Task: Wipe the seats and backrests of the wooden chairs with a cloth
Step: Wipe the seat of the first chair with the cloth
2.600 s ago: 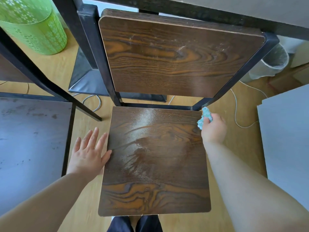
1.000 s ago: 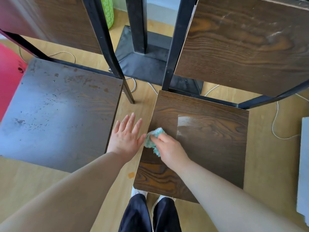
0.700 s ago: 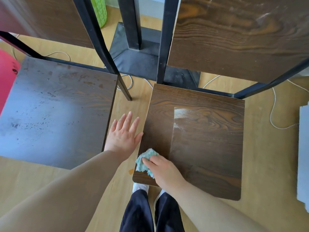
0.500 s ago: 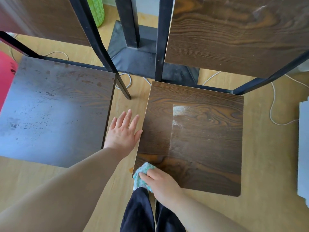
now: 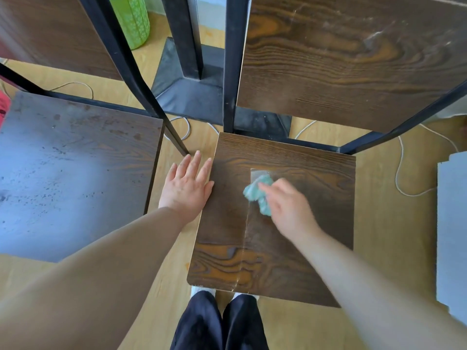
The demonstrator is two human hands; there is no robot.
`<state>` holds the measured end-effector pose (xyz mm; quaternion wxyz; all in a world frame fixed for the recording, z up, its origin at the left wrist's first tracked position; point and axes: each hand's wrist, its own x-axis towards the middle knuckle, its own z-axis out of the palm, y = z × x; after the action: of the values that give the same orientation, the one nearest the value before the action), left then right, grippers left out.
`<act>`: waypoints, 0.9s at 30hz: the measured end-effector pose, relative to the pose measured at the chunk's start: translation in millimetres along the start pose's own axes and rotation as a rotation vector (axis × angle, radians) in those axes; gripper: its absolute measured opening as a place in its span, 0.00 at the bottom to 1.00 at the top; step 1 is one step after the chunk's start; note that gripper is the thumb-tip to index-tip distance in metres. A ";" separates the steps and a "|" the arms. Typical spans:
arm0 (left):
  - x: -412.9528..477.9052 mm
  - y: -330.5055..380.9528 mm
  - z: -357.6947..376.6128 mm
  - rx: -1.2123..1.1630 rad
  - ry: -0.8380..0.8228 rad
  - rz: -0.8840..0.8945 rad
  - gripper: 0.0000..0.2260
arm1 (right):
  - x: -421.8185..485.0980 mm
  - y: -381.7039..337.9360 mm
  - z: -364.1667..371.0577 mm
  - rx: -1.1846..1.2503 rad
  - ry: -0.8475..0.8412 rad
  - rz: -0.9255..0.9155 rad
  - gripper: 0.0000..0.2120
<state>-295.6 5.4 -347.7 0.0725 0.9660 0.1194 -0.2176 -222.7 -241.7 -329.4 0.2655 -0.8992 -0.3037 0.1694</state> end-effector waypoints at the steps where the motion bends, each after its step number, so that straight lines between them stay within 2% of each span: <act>1: 4.8 3.1 -2.7 -0.015 0.009 0.011 0.26 | 17.1 10.6 -13.0 -0.017 0.061 0.031 0.16; 3: 13.8 8.4 -6.5 -0.033 0.020 0.037 0.25 | 48.6 30.8 -32.7 -0.054 0.138 0.100 0.15; 8: 32.3 16.6 -2.8 0.039 -0.040 0.139 0.27 | 105.7 54.2 -42.2 -0.034 0.203 0.284 0.17; 13: 34.5 13.3 11.1 0.075 -0.048 0.148 0.29 | 124.5 45.1 -17.5 -0.049 0.105 0.209 0.17; 19: 37.9 9.9 9.6 0.078 -0.060 0.164 0.29 | 118.6 40.6 -4.8 -0.144 0.018 0.201 0.20; 27: 25.9 6.3 2.5 0.042 -0.052 0.139 0.29 | 60.5 22.6 15.9 -0.122 -0.055 0.074 0.20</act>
<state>-272.2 4.0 -360.7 0.0703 0.9673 0.0457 -0.2394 -173.9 -212.5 -364.0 0.1952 -0.9194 -0.2872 0.1848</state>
